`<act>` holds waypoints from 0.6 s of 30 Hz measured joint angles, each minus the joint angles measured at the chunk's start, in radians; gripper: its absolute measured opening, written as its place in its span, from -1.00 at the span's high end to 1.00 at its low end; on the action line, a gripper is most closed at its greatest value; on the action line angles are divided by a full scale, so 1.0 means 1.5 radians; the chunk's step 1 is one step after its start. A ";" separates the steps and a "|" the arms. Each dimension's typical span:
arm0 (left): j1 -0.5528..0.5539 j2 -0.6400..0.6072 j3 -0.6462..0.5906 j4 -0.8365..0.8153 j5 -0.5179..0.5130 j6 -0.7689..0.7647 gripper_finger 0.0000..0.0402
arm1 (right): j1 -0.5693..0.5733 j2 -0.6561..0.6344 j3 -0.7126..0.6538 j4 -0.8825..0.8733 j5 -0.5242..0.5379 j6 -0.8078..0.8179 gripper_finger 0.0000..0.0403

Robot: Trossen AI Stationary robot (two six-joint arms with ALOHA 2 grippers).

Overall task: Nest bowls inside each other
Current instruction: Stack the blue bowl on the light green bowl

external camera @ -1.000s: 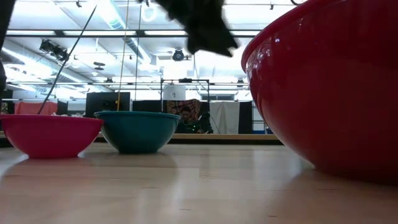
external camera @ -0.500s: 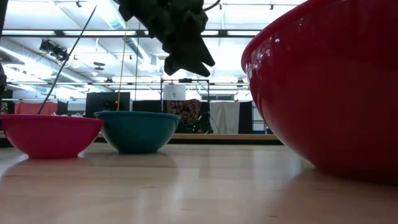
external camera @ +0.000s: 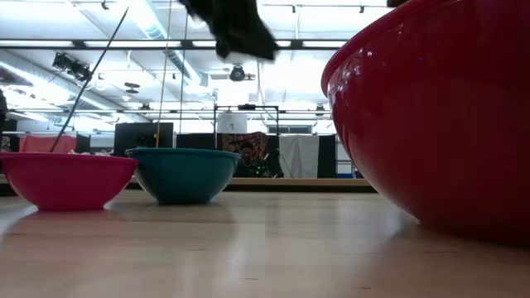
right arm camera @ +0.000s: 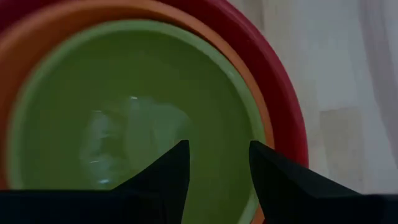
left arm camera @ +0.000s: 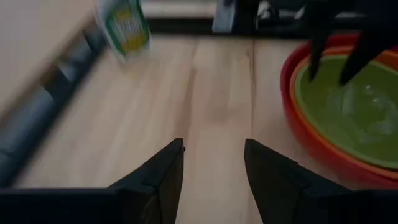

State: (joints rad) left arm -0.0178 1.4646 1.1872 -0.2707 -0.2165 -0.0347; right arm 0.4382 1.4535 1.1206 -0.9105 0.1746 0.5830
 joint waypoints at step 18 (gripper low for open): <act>0.004 -0.175 -0.228 0.013 -0.034 -0.213 0.15 | -0.007 0.021 0.034 -0.010 0.045 0.048 0.16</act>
State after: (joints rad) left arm -0.0123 1.2017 0.8458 -0.2519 -0.2672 -0.3535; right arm 0.4274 1.4856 1.1709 -0.9255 0.2426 0.6545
